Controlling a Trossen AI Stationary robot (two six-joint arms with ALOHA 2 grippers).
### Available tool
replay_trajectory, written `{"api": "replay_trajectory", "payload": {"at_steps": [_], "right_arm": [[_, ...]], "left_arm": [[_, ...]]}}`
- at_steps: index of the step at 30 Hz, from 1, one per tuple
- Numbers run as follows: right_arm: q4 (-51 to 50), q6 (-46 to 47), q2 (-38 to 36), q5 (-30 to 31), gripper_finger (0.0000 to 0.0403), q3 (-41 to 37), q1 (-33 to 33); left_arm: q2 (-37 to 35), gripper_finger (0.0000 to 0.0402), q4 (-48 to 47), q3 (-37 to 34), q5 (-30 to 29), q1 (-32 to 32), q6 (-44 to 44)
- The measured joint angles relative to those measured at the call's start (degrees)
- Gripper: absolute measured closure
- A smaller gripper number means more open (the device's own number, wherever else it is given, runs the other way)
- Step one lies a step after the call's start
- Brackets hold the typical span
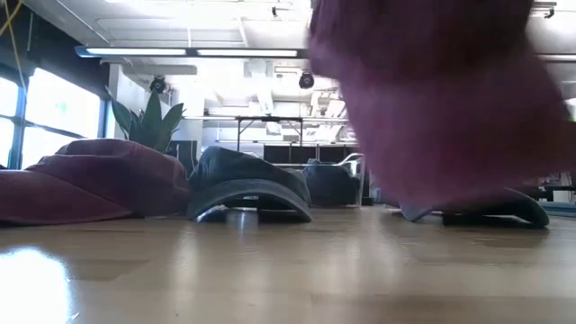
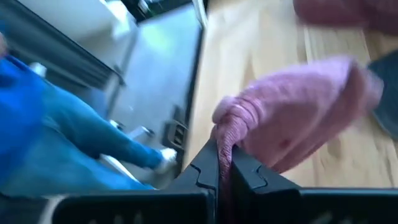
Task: Pick & Place hat
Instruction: Put the right red cap into the right transparent bin
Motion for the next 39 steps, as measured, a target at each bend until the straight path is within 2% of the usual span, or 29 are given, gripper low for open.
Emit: {"api": "replay_trajectory", "payload": {"at_steps": [2,6,12,15,18,22,25,28,36,39], "right_arm": [[1.5,0.5,-1.8,-0.3,0.0395,0.0,-0.4],[3.7,0.7,-3.2,-1.1,0.0399,0.0,-0.2],[5.9,-0.1,-3.3,-1.9,0.0397,0.0,0.8],[6.5,-1.5,-3.3,-0.8,0.0399,0.0,1.5],[7.9,-2.0,-3.3,0.5,0.0397,0.0,2.1],[8.3,-1.9,-3.3,0.7,0.04,0.0,2.8],[8.3,-0.5,-3.3,0.9,0.0398,0.0,3.6],[8.3,0.6,-3.3,0.9,0.04,0.0,4.5],[8.3,4.0,-3.3,0.5,0.0398,0.0,7.8],[8.4,4.6,-3.3,0.1,0.04,0.0,9.1]], "left_arm": [[0.0,0.0354,4.8,0.0,3.2,1.1,4.8],[0.0,0.0276,13.5,0.0,11.9,4.6,6.1],[2.7,0.0156,16.3,0.1,24.0,10.5,5.5],[4.8,0.0127,15.7,-0.2,29.0,11.8,5.6],[7.0,0.0121,17.0,0.1,33.2,12.4,5.5],[9.2,0.0134,18.4,-0.1,38.8,12.4,5.1],[9.7,0.0162,18.3,0.0,43.4,12.3,5.1],[9.7,0.0208,18.5,0.0,46.5,12.3,5.1],[9.7,0.0369,16.2,0.0,51.6,12.3,5.6],[9.7,0.0393,16.4,0.0,54.5,12.4,5.2]]}}
